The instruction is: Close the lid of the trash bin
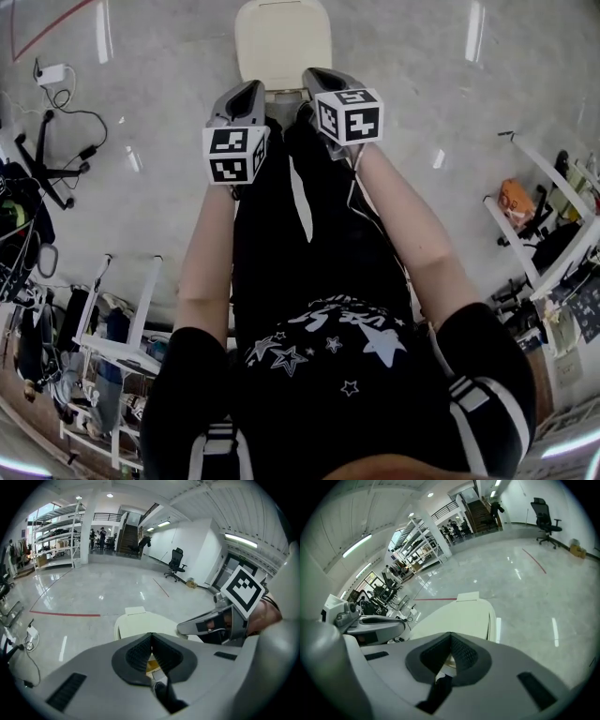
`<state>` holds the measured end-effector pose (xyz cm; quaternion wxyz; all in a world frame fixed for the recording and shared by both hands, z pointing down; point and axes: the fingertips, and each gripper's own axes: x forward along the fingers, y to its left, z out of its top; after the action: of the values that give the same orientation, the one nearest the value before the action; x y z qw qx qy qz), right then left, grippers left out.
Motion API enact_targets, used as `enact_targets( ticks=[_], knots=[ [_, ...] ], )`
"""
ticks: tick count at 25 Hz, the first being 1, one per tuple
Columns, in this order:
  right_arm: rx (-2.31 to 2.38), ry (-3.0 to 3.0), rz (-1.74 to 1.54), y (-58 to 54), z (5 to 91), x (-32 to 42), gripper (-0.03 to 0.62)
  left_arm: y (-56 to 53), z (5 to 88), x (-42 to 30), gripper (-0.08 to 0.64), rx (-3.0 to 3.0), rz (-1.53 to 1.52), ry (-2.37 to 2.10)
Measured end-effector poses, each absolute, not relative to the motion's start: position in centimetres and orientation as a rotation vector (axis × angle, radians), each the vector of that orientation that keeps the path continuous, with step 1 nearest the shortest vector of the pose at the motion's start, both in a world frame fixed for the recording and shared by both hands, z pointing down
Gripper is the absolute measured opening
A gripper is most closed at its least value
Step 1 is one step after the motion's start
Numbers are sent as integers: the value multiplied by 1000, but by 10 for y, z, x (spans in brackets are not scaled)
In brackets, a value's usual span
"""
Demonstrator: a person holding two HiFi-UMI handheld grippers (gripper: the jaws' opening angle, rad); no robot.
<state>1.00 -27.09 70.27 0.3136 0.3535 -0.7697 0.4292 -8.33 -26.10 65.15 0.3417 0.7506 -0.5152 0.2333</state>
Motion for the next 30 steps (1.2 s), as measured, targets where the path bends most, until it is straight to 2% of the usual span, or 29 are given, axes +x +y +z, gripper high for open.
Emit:
enact_targets(
  ticks=[30],
  knots=[
    [925, -1983, 1086, -226, 794, 21, 6, -218, 780, -74, 12, 1893, 775, -1222]
  ],
)
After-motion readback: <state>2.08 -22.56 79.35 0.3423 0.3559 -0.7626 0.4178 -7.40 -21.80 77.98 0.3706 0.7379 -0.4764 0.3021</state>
